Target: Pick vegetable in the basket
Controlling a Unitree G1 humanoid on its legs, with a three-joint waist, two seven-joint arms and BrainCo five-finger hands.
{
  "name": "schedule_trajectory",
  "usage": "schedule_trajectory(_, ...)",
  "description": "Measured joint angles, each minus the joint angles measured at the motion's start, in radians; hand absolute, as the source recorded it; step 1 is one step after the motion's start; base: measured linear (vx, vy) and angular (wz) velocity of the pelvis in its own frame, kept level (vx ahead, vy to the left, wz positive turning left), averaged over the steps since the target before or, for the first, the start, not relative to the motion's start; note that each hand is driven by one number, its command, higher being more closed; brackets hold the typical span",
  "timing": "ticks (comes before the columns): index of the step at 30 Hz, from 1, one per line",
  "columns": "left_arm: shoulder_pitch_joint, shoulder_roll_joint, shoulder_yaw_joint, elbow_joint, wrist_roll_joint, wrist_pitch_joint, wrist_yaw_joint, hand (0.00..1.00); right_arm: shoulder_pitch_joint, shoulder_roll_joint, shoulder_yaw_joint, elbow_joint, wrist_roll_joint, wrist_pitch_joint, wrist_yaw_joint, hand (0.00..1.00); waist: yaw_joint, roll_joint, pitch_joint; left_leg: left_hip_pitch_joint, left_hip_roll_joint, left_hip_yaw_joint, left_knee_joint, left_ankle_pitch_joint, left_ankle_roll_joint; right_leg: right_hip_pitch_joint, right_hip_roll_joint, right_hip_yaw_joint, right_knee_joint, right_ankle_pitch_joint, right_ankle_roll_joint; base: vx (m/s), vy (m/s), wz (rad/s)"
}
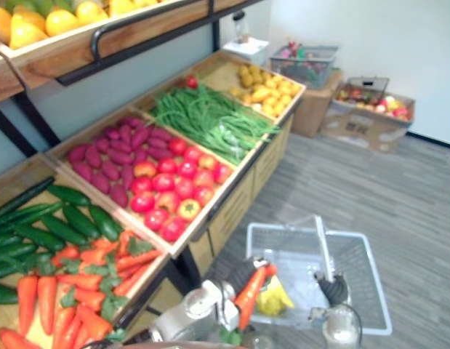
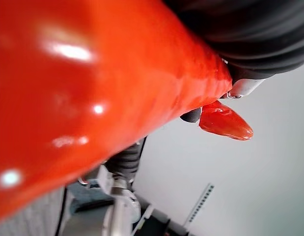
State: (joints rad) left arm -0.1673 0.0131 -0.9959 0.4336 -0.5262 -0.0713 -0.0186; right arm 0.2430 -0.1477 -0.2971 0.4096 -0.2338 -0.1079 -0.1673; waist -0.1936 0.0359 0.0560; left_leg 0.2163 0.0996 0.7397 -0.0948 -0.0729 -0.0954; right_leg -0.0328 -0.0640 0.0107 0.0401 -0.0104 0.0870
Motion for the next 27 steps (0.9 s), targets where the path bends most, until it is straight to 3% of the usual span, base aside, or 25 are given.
schedule_trajectory(8,-0.080,-0.037,-0.035,0.185,0.120,0.008,0.096,1.00,-0.001,0.030,0.111,-0.024,0.064,0.014,-0.027,1.00,-0.049,-0.022,0.014,0.015,0.004,0.054,0.000,-0.005,-0.007,-0.020,0.017,0.048,0.015,0.000,0.000,-0.03,-0.018,-0.20)
schedule_trajectory(18,-0.086,-0.038,-0.050,0.250,0.238,0.008,0.176,1.00,0.025,0.068,0.251,-0.090,0.129,0.016,-0.042,1.00,-0.076,-0.061,0.038,0.012,0.007,0.107,0.000,-0.010,-0.014,-0.055,0.032,0.088,0.028,0.001,-0.001,-0.02,-0.026,-0.14)
schedule_trajectory(27,-0.160,-0.045,-0.043,0.323,0.330,0.008,0.226,1.00,0.038,0.086,0.300,-0.091,0.158,0.011,-0.043,1.00,-0.079,-0.069,0.042,-0.013,0.013,0.128,0.029,-0.018,-0.015,-0.082,0.034,0.107,0.030,0.001,-0.001,0.00,-0.023,-0.07)
